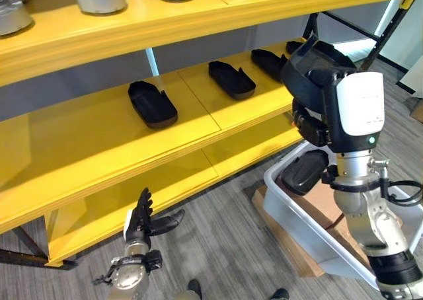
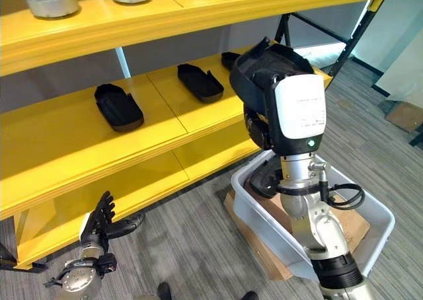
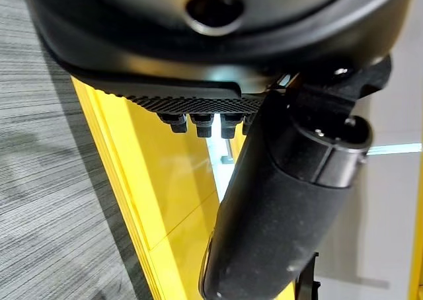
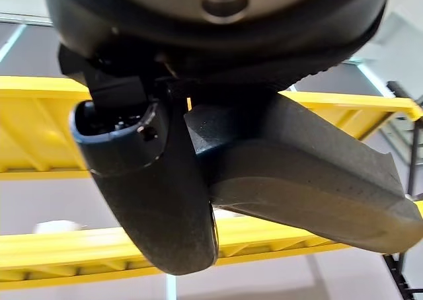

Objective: Move parts from the plastic box to the shelf.

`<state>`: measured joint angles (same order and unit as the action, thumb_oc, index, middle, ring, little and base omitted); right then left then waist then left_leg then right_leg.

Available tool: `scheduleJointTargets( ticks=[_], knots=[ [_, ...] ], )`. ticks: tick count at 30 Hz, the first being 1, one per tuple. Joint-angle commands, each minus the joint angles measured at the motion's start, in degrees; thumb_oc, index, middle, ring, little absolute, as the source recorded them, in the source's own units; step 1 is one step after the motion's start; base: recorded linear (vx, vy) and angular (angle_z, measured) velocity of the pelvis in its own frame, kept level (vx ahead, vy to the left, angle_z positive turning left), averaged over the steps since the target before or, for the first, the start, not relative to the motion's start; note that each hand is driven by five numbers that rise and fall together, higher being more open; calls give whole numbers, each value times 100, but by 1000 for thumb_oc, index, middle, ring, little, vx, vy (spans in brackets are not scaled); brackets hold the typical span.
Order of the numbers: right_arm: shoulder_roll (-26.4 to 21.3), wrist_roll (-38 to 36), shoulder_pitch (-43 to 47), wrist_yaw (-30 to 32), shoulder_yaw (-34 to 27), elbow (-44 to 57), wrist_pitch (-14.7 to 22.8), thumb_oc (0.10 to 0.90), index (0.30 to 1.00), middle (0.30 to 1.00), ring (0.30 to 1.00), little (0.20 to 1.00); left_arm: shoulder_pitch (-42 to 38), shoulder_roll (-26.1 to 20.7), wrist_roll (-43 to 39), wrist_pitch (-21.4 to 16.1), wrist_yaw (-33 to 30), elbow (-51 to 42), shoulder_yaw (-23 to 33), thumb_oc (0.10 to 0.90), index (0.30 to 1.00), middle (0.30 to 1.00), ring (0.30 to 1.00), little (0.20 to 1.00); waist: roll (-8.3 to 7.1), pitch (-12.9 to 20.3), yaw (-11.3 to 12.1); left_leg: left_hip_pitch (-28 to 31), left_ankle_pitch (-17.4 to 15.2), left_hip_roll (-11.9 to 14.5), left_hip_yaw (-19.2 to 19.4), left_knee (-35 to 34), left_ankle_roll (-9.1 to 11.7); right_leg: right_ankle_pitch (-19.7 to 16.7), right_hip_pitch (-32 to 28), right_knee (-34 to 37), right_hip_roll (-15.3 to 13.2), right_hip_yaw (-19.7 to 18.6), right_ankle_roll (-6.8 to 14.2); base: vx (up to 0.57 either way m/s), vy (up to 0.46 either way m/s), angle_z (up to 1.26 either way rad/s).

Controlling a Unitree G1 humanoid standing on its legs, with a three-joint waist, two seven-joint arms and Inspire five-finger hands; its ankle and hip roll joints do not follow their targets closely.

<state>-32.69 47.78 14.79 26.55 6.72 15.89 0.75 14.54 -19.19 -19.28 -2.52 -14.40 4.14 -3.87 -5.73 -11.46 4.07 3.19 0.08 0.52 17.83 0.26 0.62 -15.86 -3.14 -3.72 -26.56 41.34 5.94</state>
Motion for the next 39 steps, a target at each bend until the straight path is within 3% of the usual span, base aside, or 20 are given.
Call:
scheduleJointTargets(
  ticks=[1, 2, 3, 4, 5, 6, 8, 9, 12, 23, 24, 25, 28, 29, 30, 32, 33, 35, 36, 39],
  knots=[
    [-395, 307, 939, 297, -133, 377, 94, 400, 300, 300, 300, 300, -280, -280, 401, -575, -19, -737, 124, 900, 1000, 1000, 1000, 1000, 109, 307, -118, 470, -617, 10, -363, -526, -79, -145, 226, -642, -362, -993, 906, -24, 151, 34],
    [-482, 352, 988, 255, -90, 348, 125, 400, 300, 300, 300, 300, -339, -347, 438, -601, -57, -691, 105, 900, 1000, 1000, 1000, 1000, 135, 217, -288, 424, -514, 13, -412, -526, -137, 240, 648, -837, 145, -1913, 711, -48, 166, 43],
    [-521, 361, 964, 252, -108, 345, 167, 400, 300, 300, 300, 300, -348, -371, 483, -580, -48, -660, 98, 900, 1000, 1000, 1000, 1000, 157, 201, -399, 420, -466, 32, -502, -526, -160, 676, 798, -811, 639, -2304, 552, -50, 124, 42],
    [-525, 361, 965, 252, -105, 345, 169, 400, 300, 300, 300, 300, -350, -364, 486, -581, -47, -656, 97, 900, 1000, 1000, 1000, 1000, 177, 219, -353, 417, -485, 72, -454, -526, -129, 735, 863, -879, 678, -2351, 516, 82, 45, 20],
    [-601, 366, 936, 298, -173, 382, 240, 400, 300, 300, 300, 300, -341, -349, 598, -544, 18, -621, 133, 900, 1000, 1000, 1000, 1000, 173, 228, -428, 437, -481, 39, -597, -526, -138, 1062, 1042, -612, 1338, -2614, 393, 90, -11, 18],
    [-605, 365, 930, 297, -176, 385, 242, 400, 300, 300, 300, 300, -339, -346, 600, -541, 20, -624, 131, 900, 1000, 1000, 1000, 1000, 186, 240, -421, 431, -486, 56, -591, -526, -129, 1054, 1042, -591, 1359, -2612, 383, 111, 17, 10],
    [-684, 363, 964, 316, -184, 461, 332, 400, 300, 300, 300, 300, -344, -339, 623, -519, 67, -578, 129, 900, 1000, 1000, 1000, 1000, 207, 220, -503, 445, -477, 5, -744, -526, -150, 1132, 1262, -538, 1808, -2846, 318, 68, 0, 3],
    [-766, 320, 918, 273, -186, 455, 372, 400, 300, 300, 300, 300, -432, -337, 583, -515, 122, -528, 46, 900, 1000, 1000, 1000, 1000, 222, 192, -658, 421, -447, -20, -968, -526, -141, 1238, 1310, -426, 2138, -3534, 310, 35, -16, 41],
    [-788, 255, 890, 235, -241, 444, 383, 400, 300, 300, 300, 300, -525, -343, 588, -527, 187, -525, -5, 900, 1000, 1000, 1000, 1000, 169, 230, -662, 341, -385, -34, -1021, -526, -105, 1174, 1095, -36, 2182, -3644, 229, 57, -95, 98],
    [-1293, 126, 800, -18, -304, 724, 594, 400, 300, 300, 300, 300, -526, -242, 501, -448, 308, -643, -155, 900, 1000, 1000, 1000, 1000, 211, 500, -621, 457, -370, 170, -1118, -516, 112, 1386, 522, 162, 2076, -2884, 155, 94, -94, 24],
    [-1360, 106, 882, -15, -260, 758, 617, 400, 300, 300, 300, 300, -557, -254, 487, -439, 314, -622, -196, 900, 1000, 1000, 1000, 1000, 208, 473, -609, 427, -394, 163, -1132, -378, 125, 1438, 487, 147, 2076, -2855, 122, 32, -145, 29],
    [-1505, 48, 1045, -20, -188, 782, 656, 400, 300, 300, 300, 300, -666, -270, 401, -454, 335, -579, -299, 900, 1000, 1000, 1000, 1000, 148, 329, -604, 79, -578, 118, -1101, 388, 214, 1527, 429, 110, 1983, -2743, 23, -24, -95, 32],
    [-1560, 8, 1170, -1, -145, 777, 667, 400, 300, 300, 300, 300, -756, -271, 332, -466, 338, -549, -352, 900, 1000, 1000, 1000, 1000, 114, 228, -637, -310, -764, 101, -1078, 1126, 305, 1572, 440, 60, 1913, -2632, -36, -69, -54, 56],
    [-1662, -19, 1319, 9, -32, 751, 648, 400, 300, 300, 300, 300, -859, -297, 174, -478, 301, -524, -450, 900, 1000, 1000, 1000, 1000, 76, 46, -558, -609, -641, 233, -1086, 1777, 529, 1631, 406, -38, 1872, -2524, -131, -88, 18, 79],
    [-1786, -62, 1435, 73, 7, 689, 592, 400, 300, 300, 300, 300, -907, -353, 63, -465, 299, -556, -425, 900, 1000, 1000, 1000, 1000, -24, 18, -602, -774, -617, 979, -1061, 1647, 556, 1642, 445, -93, 1745, -2406, -45, -81, 11, 61],
    [-1837, -78, 1435, 74, -12, 662, 584, 400, 300, 300, 300, 300, -874, -365, 58, -458, 336, -580, -416, 900, 1000, 1000, 1000, 1000, -51, 64, -626, -730, -535, 1119, -1025, 1490, 546, 1637, 437, -68, 1721, -2361, -33, 34, 80, 59],
    [-1904, -106, 1523, 93, 9, 703, 562, 400, 300, 300, 300, 300, -855, -435, 49, -460, 293, -623, -394, 900, 1000, 1000, 1000, 1000, -71, 83, -589, -710, -115, 1788, -1080, 1154, 666, 1689, 407, -106, 1572, -2305, 105, 101, 200, 51],
    [-1951, -180, 1600, 82, 36, 689, 518, 400, 300, 300, 300, 300, -767, -441, -1, -448, 230, -622, -346, 900, 1000, 1000, 1000, 1000, 16, 132, -600, -608, 775, 2407, -1229, 471, 800, 1820, 519, -291, 1482, -2309, 177, 149, 314, 31],
    [-1883, -156, 1845, 0, 230, 639, 486, 400, 300, 300, 300, 300, -729, -410, -97, -491, 141, -575, -295, 900, 1000, 1000, 1000, 1000, 174, 153, -522, -471, 739, 2351, -1462, 307, 837, 1997, 655, -667, 1371, -2468, 256, 149, 293, 14],
    [-1799, -23, 1991, -37, 326, 565, 432, 400, 300, 300, 300, 300, -822, -407, -94, -475, 162, -596, -326, 900, 1000, 1000, 1000, 1000, 272, 207, -536, -452, 476, 2189, -1189, 230, 917, 1958, 640, -850, 1159, -2432, 306, 111, 259, -27]
  ],
)
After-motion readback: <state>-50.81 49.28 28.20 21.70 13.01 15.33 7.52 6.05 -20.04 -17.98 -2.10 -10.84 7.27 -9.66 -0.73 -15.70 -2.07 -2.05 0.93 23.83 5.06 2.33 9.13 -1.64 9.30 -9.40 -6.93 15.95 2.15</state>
